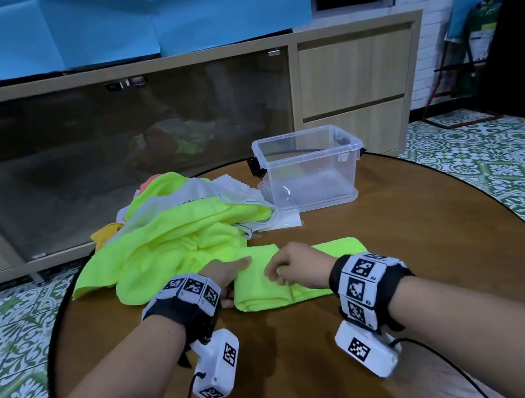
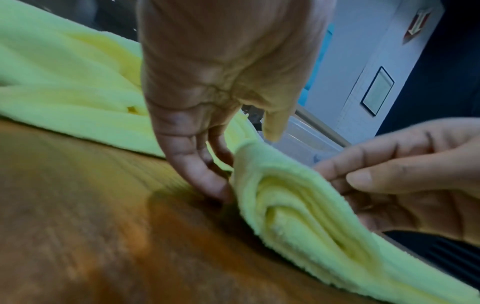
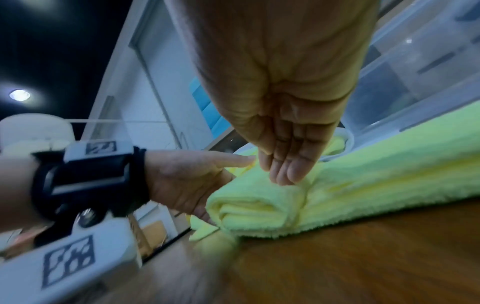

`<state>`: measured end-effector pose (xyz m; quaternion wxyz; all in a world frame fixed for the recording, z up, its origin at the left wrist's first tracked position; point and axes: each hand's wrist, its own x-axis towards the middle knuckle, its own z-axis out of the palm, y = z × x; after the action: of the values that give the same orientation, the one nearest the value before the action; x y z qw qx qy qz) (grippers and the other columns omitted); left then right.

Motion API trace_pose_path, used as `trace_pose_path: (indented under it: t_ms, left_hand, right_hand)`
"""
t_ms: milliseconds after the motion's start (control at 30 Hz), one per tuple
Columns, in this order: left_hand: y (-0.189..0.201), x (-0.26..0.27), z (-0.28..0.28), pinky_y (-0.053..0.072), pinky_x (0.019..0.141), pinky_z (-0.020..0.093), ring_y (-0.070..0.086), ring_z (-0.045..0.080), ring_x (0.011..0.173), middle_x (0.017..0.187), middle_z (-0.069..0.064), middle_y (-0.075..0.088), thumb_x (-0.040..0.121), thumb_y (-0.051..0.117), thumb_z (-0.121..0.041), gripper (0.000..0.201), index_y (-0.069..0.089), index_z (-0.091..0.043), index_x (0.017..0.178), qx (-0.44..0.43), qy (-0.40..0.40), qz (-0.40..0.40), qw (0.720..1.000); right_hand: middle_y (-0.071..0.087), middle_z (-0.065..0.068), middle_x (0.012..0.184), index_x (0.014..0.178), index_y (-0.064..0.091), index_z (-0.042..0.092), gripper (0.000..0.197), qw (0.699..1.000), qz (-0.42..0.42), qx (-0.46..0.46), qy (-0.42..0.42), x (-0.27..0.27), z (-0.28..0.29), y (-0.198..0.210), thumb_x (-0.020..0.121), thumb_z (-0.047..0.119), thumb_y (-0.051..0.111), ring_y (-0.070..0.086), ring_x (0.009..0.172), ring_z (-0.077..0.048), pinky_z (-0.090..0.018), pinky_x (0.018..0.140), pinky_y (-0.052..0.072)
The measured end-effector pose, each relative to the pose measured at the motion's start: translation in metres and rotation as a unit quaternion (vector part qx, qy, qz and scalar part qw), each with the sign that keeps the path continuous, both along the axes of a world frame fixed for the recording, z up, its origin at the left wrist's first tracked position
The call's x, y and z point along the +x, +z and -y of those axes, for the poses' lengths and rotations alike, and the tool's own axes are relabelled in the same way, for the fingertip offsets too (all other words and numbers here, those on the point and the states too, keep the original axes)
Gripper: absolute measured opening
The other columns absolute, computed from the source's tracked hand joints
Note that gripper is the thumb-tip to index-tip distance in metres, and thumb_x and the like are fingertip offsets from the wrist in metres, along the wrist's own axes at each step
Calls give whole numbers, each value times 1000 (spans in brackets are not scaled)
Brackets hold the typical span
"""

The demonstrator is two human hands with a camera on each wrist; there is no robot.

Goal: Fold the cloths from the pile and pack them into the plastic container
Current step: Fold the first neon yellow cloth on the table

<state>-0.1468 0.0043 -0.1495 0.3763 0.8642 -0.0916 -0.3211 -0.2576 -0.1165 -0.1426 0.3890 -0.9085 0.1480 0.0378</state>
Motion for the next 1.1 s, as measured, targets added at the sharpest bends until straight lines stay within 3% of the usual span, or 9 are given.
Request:
trace_pose_path:
  t_ms: [67,133,233,333,500,600,700,867,1100]
  left_hand:
    - [2,-1,1,40,32,18,51,20,55,73,7,51,97,44,-42,37,48,-6,91,-94,31,-64,993]
    - [4,-4,6,45,34,18,53,21,61,78,10,55,101,34,-27,27,48,-8,86,-171,44,-107,979]
    - [9,-14,15,51,45,20,56,17,63,76,7,57,98,38,-10,17,52,-9,88,-220,18,-89,971]
    - [6,-20,21,53,46,18,58,9,50,71,6,56,95,50,-6,4,54,-7,95,-250,-10,-50,967]
    - [-1,-27,26,49,48,19,51,13,62,75,6,52,92,58,-14,9,56,-8,97,-241,-25,1,970]
    - [-9,-26,32,49,76,31,58,26,92,102,11,57,89,63,-21,38,50,-2,118,-189,-42,82,978]
    - [-13,-30,35,46,90,34,58,30,107,115,13,57,91,57,-31,40,46,-10,124,-133,-82,124,980]
    - [-16,-27,37,45,86,35,57,26,94,104,13,57,97,45,-21,34,48,-13,130,-118,-123,136,976]
    - [-22,-32,40,43,96,31,50,28,118,135,16,44,90,58,-31,57,34,-22,141,-72,-172,193,963]
  right_hand:
    - [61,-12,91,120,55,-7,30,993,0,99,-64,0,3,1,97,3,38,56,70,-17,-24,69,51]
    - [55,-9,81,125,48,-10,39,970,-5,205,-135,0,7,6,101,20,39,54,62,-17,-22,62,49]
    - [58,-11,86,123,49,-6,62,944,-17,273,-184,-3,15,14,97,49,36,59,69,-22,-29,69,52]
    - [63,-12,95,115,53,3,61,945,-13,277,-173,-7,21,17,90,58,45,63,77,-23,-35,78,54]
    - [64,-14,101,118,58,0,45,936,-3,315,-159,-10,22,11,90,34,60,61,81,-23,-33,70,55]
    - [62,-15,105,121,53,-3,32,913,-5,371,-167,-9,22,6,95,16,51,60,83,-23,-33,67,54]
    - [59,-14,99,118,51,0,25,900,-14,393,-188,-10,26,4,96,11,47,59,82,-23,-37,72,52]
    - [55,-17,99,113,55,-5,26,949,-36,239,-203,-12,31,6,94,13,54,55,72,-21,-31,62,50]
    - [55,-13,109,134,37,9,46,953,-26,194,-229,-14,43,-5,92,5,56,56,79,-21,-30,59,49]
